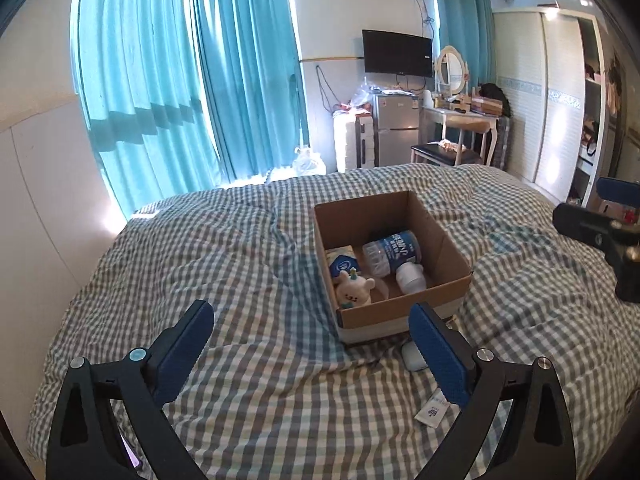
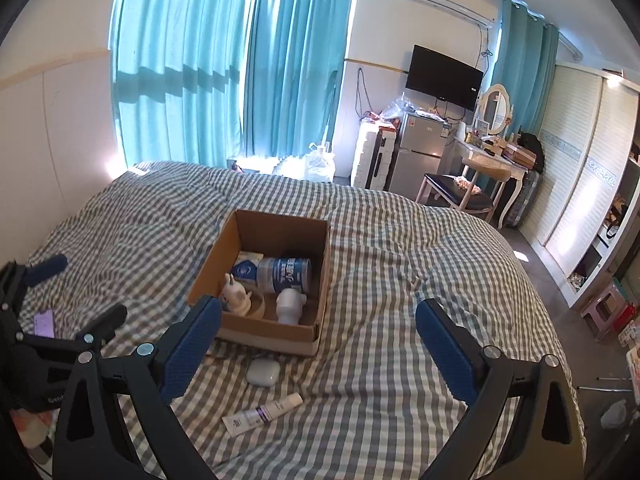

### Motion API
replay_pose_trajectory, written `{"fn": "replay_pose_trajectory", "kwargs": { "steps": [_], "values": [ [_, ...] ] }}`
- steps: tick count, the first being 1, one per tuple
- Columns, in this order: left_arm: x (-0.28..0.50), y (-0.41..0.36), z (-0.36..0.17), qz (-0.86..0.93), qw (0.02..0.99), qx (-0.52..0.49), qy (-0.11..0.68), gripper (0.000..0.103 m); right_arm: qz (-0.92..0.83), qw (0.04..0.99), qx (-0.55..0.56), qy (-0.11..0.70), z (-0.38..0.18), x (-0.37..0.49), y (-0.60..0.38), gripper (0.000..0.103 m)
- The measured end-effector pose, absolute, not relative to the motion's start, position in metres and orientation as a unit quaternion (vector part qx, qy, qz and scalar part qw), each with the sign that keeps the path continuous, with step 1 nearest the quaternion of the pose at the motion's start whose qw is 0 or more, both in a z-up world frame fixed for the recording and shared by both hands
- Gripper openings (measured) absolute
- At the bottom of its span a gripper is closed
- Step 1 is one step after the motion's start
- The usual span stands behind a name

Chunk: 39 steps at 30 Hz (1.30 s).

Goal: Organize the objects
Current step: 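Withdraw both grippers from the box toward the tube and earbud case, then grasp the white tube with the right gripper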

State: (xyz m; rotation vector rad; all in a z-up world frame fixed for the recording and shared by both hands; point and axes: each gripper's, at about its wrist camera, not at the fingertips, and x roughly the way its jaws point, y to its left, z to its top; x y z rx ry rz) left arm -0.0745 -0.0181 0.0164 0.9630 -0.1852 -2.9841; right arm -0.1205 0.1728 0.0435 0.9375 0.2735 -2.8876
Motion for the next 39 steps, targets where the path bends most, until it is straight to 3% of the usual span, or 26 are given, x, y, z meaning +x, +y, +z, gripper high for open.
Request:
{"fn": "replay_pose_trajectory", "kwargs": {
  "steps": [22, 27, 34, 39],
  "values": [
    [-0.106, -0.019, -0.086, -0.924, 0.011, 0.378, -0.060, 0.102, -0.875, 0.043, 0.474, 0.089, -0.142, -0.148, 0.165, 0.095],
    [-0.113, -0.022, -0.102, -0.916, 0.018, 0.396, -0.059, 0.102, -0.851, 0.053, 0.514, 0.095, -0.177, -0.158, 0.153, 0.080],
    [-0.121, -0.029, -0.116, -0.905, 0.015, 0.423, -0.044, 0.102, -0.828, 0.060, 0.548, 0.104, -0.211, -0.176, 0.137, 0.071],
    [-0.125, -0.028, -0.121, -0.899, 0.014, 0.435, -0.047, 0.102, -0.837, 0.087, 0.531, 0.102, -0.204, -0.168, 0.137, 0.036]
  ]
}}
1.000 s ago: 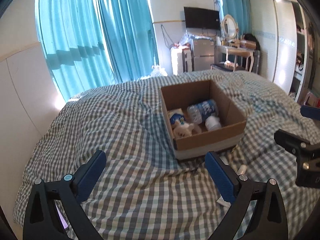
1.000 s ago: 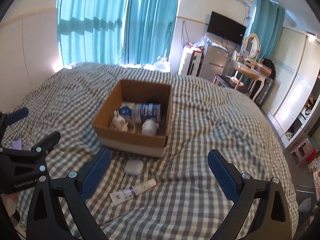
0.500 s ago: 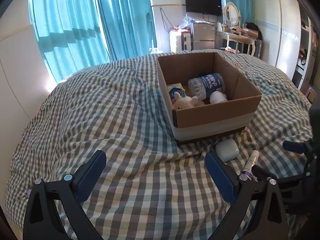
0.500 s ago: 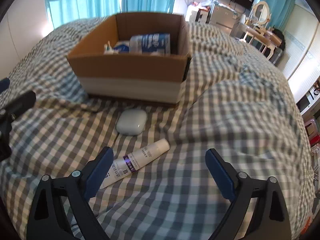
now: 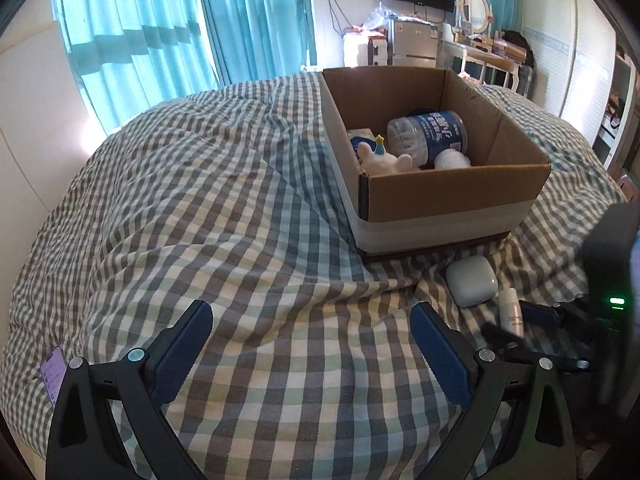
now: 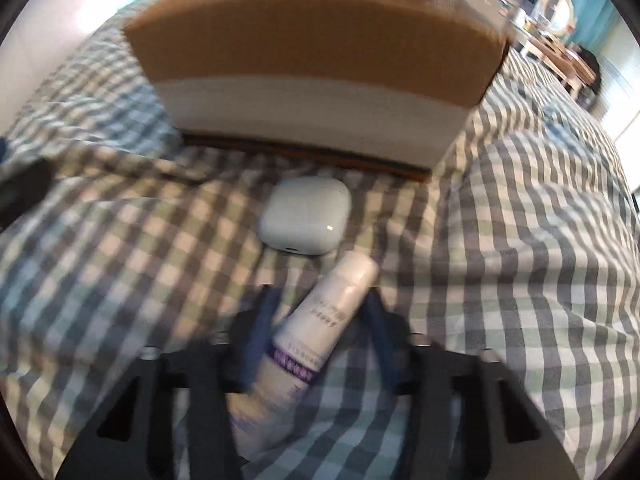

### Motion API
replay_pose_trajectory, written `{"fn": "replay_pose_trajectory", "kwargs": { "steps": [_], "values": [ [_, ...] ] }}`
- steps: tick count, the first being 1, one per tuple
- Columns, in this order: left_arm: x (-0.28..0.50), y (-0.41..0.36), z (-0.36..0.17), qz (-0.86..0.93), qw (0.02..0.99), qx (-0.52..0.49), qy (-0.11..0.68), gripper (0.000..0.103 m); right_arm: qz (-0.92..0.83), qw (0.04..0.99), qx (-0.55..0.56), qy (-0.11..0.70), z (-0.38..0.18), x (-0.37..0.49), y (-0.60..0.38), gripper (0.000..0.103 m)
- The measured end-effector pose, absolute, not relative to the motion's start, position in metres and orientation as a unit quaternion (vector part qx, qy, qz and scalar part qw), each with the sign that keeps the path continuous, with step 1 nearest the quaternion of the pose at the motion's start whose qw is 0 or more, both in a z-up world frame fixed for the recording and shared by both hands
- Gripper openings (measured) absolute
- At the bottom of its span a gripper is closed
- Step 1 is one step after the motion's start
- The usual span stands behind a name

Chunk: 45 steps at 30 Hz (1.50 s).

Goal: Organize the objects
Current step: 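Grasp the white tube with the right gripper, then grasp the white earbud case with the left gripper while the right holds the tube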

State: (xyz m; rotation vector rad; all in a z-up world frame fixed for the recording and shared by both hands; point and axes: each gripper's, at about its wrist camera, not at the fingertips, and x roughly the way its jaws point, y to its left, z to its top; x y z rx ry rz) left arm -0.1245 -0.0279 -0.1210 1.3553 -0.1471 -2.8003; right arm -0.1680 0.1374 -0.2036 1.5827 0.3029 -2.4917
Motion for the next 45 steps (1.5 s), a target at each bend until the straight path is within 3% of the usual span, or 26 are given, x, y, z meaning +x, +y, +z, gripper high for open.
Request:
{"fn": "replay_pose_trajectory", "kwargs": {
  "steps": [20, 29, 34, 38, 40, 45],
  "values": [
    [-0.170, 0.067, -0.152, -0.879, -0.054, 0.468, -0.069, 0.102, -0.880, 0.099, 0.463, 0.044, -0.121, -0.180, 0.215, 0.028],
    [-0.197, 0.081, -0.189, -0.858, -0.071, 0.507, -0.049, 0.098, -0.868, 0.113, 0.482, 0.049, -0.144, -0.198, 0.216, 0.028],
    [-0.204, 0.090, -0.202, -0.851, -0.083, 0.515, -0.061, 0.080, -0.865, 0.116, 0.485, 0.053, -0.153, -0.203, 0.213, 0.028],
    [-0.205, 0.095, -0.205, -0.850, -0.095, 0.514, -0.070, 0.071, -0.864, 0.115, 0.487, 0.052, -0.157, -0.204, 0.213, 0.028],
    [-0.204, 0.095, -0.203, -0.849, -0.104, 0.514, -0.067, 0.059, -0.865, 0.113, 0.486, 0.051, -0.157, -0.204, 0.214, 0.028],
    [-0.195, 0.094, -0.193, -0.852, -0.111, 0.506, -0.072, 0.051, -0.869, 0.107, 0.481, 0.053, -0.153, -0.199, 0.215, 0.028]
  ]
}}
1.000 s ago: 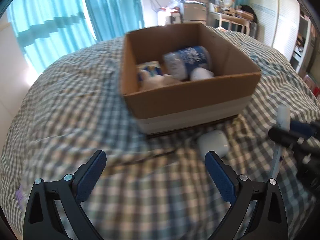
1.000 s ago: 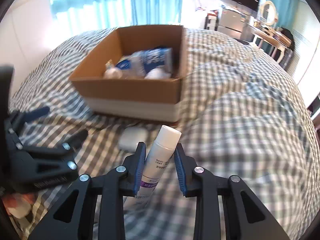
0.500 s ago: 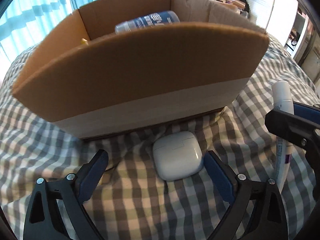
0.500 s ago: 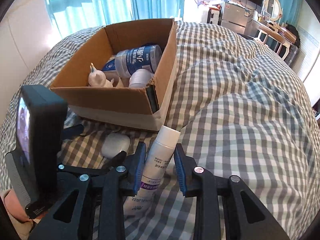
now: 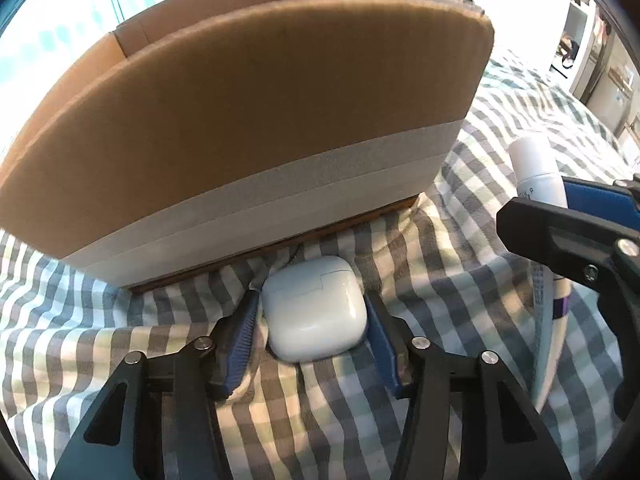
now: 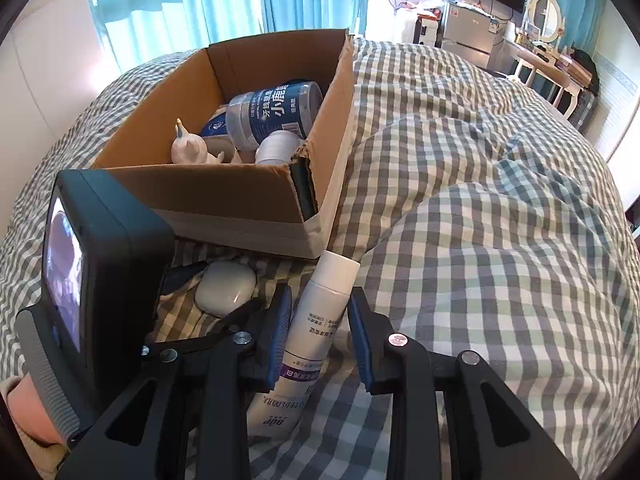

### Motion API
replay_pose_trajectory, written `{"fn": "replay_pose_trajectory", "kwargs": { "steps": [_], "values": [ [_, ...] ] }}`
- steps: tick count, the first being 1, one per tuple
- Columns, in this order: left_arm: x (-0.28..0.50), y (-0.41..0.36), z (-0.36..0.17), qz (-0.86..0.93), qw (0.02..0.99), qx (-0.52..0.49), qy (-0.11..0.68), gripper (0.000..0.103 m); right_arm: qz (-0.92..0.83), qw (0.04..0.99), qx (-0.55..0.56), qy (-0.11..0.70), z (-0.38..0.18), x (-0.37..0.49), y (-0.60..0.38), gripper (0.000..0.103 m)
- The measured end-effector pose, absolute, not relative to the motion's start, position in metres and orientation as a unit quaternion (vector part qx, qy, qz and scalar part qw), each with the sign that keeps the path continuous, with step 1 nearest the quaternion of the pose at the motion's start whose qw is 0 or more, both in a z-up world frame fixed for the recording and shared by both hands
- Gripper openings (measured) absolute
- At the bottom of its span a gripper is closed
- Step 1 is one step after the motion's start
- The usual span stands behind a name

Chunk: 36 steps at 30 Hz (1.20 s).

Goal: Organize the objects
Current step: 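Grasp the white earbud case with the left gripper while the right holds the tube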

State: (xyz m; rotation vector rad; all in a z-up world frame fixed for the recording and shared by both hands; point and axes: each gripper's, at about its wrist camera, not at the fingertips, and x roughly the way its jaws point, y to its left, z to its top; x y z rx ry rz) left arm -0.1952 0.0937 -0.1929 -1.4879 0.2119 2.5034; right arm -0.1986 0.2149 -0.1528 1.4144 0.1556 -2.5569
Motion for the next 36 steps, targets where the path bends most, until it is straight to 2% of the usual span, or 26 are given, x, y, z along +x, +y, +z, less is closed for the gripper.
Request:
{"fn": "replay_pose_trajectory", "kwargs": {
  "steps": [2, 3, 4, 9, 18, 24, 26, 28, 29, 33, 36],
  "values": [
    [-0.190, 0.090, -0.185, 0.853, 0.113, -0.505, 0.067, 0.049, -0.871, 0.104, 0.477, 0.052, -0.150, -0.196, 0.215, 0.028],
    [-0.186, 0.088, -0.181, 0.855, 0.114, -0.501, 0.068, 0.037, -0.872, 0.102, 0.476, 0.051, -0.148, -0.194, 0.216, 0.028],
    [-0.183, 0.087, -0.176, 0.858, 0.114, -0.497, 0.071, 0.030, -0.874, 0.099, 0.473, 0.051, -0.145, -0.192, 0.216, 0.028],
    [-0.165, 0.077, -0.157, 0.859, 0.132, -0.491, 0.057, 0.025, -0.881, 0.086, 0.461, 0.054, -0.131, -0.180, 0.214, 0.028],
    [-0.141, 0.056, -0.146, 0.872, 0.144, -0.467, 0.037, 0.024, -0.888, 0.076, 0.449, 0.059, -0.116, -0.165, 0.213, 0.028],
    [-0.161, 0.082, -0.157, 0.867, 0.147, -0.473, 0.056, 0.028, -0.886, 0.079, 0.454, 0.054, -0.121, -0.169, 0.216, 0.028],
    [-0.169, 0.088, -0.166, 0.863, 0.144, -0.481, 0.064, 0.035, -0.885, 0.082, 0.456, 0.052, -0.123, -0.170, 0.217, 0.028],
    [-0.178, 0.090, -0.179, 0.856, 0.138, -0.495, 0.062, 0.049, -0.883, 0.084, 0.459, 0.049, -0.126, -0.172, 0.218, 0.028],
    [-0.181, 0.090, -0.182, 0.855, 0.137, -0.498, 0.059, 0.050, -0.883, 0.085, 0.460, 0.047, -0.128, -0.173, 0.219, 0.028],
    [-0.198, 0.094, -0.200, 0.845, 0.132, -0.515, 0.060, 0.054, -0.879, 0.090, 0.466, 0.040, -0.133, -0.178, 0.221, 0.028],
    [-0.202, 0.097, -0.206, 0.846, 0.132, -0.513, 0.065, 0.052, -0.878, 0.092, 0.469, 0.037, -0.138, -0.181, 0.220, 0.028]
  ]
}}
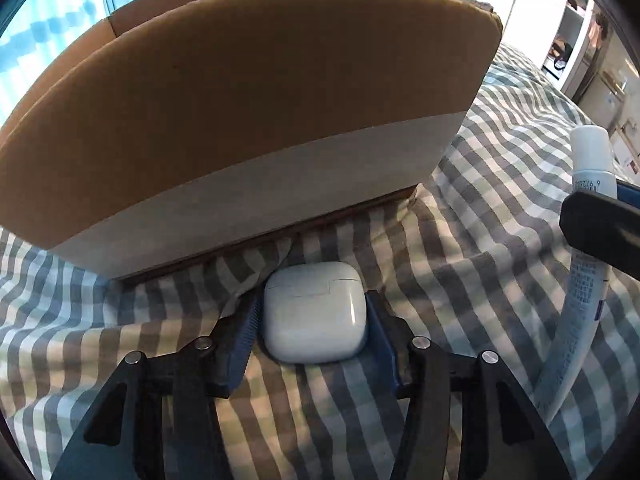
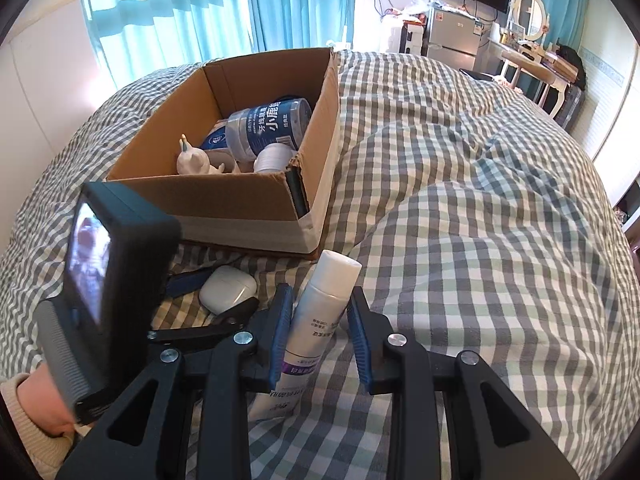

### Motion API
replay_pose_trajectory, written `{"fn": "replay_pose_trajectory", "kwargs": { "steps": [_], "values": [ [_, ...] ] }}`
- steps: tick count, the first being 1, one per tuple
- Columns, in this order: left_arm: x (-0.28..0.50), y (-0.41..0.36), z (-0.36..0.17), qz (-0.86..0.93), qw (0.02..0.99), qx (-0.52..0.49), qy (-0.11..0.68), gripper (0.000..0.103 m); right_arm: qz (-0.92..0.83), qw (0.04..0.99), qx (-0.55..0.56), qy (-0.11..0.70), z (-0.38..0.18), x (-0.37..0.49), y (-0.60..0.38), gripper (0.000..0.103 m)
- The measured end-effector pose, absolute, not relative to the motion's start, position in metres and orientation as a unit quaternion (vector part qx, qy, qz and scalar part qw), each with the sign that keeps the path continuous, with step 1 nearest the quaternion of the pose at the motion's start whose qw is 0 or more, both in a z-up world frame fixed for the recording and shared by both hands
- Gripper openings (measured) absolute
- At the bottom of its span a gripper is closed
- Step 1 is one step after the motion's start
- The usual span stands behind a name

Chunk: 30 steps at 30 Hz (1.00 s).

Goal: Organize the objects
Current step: 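Grasp the white earbud case with the left gripper while the right holds the tube, then carry the earbud case and tube over the box and release both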

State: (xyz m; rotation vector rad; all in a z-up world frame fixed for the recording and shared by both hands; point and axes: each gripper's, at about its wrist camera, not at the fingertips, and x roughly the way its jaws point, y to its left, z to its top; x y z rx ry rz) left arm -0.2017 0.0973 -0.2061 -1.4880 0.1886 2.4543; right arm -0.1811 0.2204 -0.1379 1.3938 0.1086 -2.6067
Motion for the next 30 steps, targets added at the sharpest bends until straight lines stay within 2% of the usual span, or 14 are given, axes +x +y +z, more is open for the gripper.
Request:
{"fn": "replay_pose_trajectory", "kwargs": {
  "steps": [11, 18, 30],
  "values": [
    [-0.175, 0.089, -0.168, 0.863, 0.134, -0.485, 0.050, 0.051, -0.883, 0.088, 0.459, 0.038, -0.129, -0.172, 0.218, 0.027],
    [-0.143, 0.069, -0.119, 0.887, 0.124, -0.444, 0.036, 0.051, -0.897, 0.087, 0.429, 0.056, -0.097, -0.149, 0.206, 0.024],
    [-0.108, 0.045, -0.065, 0.914, 0.110, -0.389, 0.031, 0.051, -0.916, 0.099, 0.380, 0.079, -0.046, -0.108, 0.178, 0.022]
  ]
}}
